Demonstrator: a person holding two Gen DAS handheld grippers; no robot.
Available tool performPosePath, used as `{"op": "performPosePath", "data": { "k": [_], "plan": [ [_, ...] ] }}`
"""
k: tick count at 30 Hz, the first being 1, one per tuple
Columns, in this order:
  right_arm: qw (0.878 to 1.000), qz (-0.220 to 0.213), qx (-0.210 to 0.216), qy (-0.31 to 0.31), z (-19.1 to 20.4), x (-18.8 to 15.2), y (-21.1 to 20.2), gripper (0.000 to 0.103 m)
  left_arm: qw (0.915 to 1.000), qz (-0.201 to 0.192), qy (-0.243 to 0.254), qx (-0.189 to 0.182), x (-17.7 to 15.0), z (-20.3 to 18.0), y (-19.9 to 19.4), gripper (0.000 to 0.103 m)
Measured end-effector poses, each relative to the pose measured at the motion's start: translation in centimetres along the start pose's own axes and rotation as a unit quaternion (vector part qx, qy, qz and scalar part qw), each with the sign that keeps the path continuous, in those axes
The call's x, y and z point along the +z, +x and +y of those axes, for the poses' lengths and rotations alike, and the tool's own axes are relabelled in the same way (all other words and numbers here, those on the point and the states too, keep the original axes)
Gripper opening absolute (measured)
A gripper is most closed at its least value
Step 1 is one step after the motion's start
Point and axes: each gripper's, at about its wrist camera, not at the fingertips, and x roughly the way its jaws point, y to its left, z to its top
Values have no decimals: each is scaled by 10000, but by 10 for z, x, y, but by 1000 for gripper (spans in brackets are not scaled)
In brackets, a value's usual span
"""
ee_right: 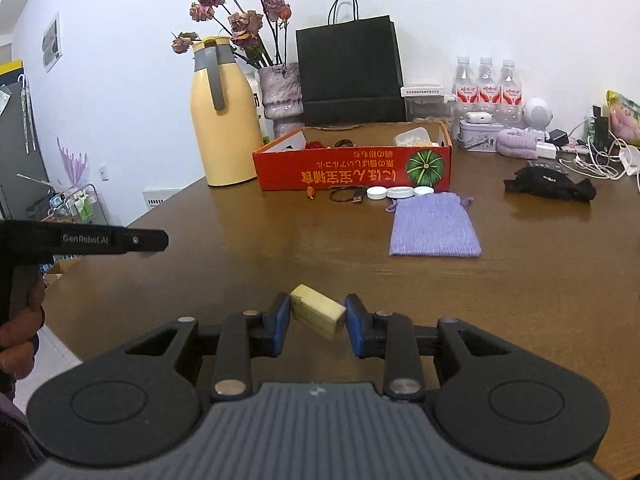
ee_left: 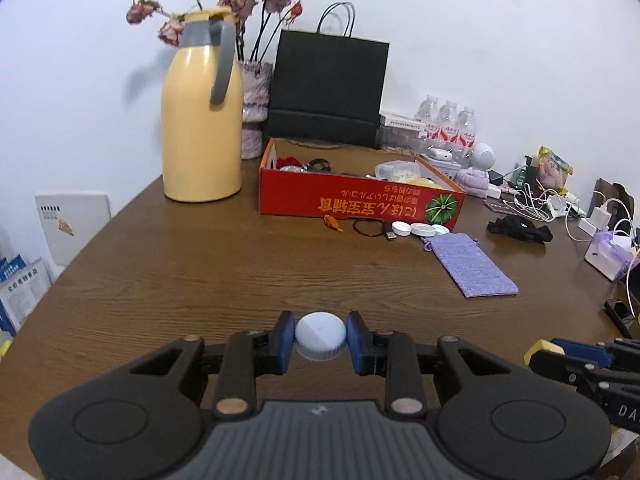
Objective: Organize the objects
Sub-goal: 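Carry cap and sponge block into the cardboard box and open both tools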
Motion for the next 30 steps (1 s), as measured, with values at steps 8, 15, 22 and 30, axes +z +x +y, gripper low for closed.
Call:
{"op": "performPosePath", "data": {
  "k": [8,15,22,30],
  "plan": [
    [9966,-352,45,-746,-13,86,64,30,9983,-385,0,-444,95,23,69,27],
    [9941,-79,492,-964,-30,190,194,31,9991,-32,330,-272,204,23,211,27],
    [9947,777,259,-624,-51,204,306,36,9973,459,575,-50,213,27,299,38],
    [9992,240,238,-217,-73,228,266,47,9985,114,526,-50,222,30,270,58]
  ]
}}
